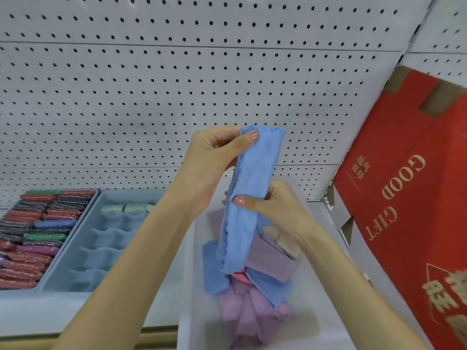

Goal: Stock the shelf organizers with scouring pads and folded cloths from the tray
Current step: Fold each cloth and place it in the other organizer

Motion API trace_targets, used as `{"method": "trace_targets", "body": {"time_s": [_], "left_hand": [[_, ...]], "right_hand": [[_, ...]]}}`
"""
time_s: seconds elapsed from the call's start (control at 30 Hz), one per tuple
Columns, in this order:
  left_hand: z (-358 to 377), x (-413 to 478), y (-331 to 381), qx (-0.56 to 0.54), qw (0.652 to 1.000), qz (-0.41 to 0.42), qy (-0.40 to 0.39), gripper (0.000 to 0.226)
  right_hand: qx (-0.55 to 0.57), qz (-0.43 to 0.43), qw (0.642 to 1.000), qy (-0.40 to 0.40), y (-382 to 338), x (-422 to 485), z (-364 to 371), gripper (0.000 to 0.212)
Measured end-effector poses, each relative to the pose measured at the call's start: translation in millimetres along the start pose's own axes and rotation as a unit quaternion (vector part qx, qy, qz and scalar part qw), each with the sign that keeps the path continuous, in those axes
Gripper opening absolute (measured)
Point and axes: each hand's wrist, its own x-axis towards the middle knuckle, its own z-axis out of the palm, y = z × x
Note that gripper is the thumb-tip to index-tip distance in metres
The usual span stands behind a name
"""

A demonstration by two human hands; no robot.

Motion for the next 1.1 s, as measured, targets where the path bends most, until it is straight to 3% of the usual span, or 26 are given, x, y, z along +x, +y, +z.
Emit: {"method": "trace_targets", "body": {"time_s": [0.2, 0.4, 0.53, 0.67, 0.87, 0.97, 1.1], "left_hand": [[3, -4, -2, -0.039, 0.998, -0.018, 0.041, 0.017], [-5, -34, -53, -0.016, 0.965, -0.244, -0.090, 0.057], [-5, -56, -78, 0.024, 0.946, -0.311, -0.087, 0.031], [-5, -60, -85, 0.022, 0.949, -0.306, -0.071, 0.025], [12, -70, -93, -0.019, 0.966, -0.259, 0.003, 0.023], [19, -75, -99, -0.058, 0.959, -0.276, 0.026, 0.024], [18, -73, -105, -0.049, 0.959, -0.273, 0.056, 0.022]], "right_hand": [[0.087, 0.016, 0.996, -0.003, 2, -7, 10, 0.011], [0.107, 0.070, 0.988, 0.090, 5, -10, 12, 0.031], [0.058, 0.094, 0.986, 0.124, 15, -10, 9, 0.016], [0.054, 0.134, 0.983, 0.113, 27, -10, 2, 0.012], [0.042, 0.158, 0.983, 0.085, 42, -25, -16, 0.036], [0.033, 0.146, 0.984, 0.098, 47, -32, -20, 0.020], [0.016, 0.144, 0.985, 0.092, 49, -35, -22, 0.015]]}}
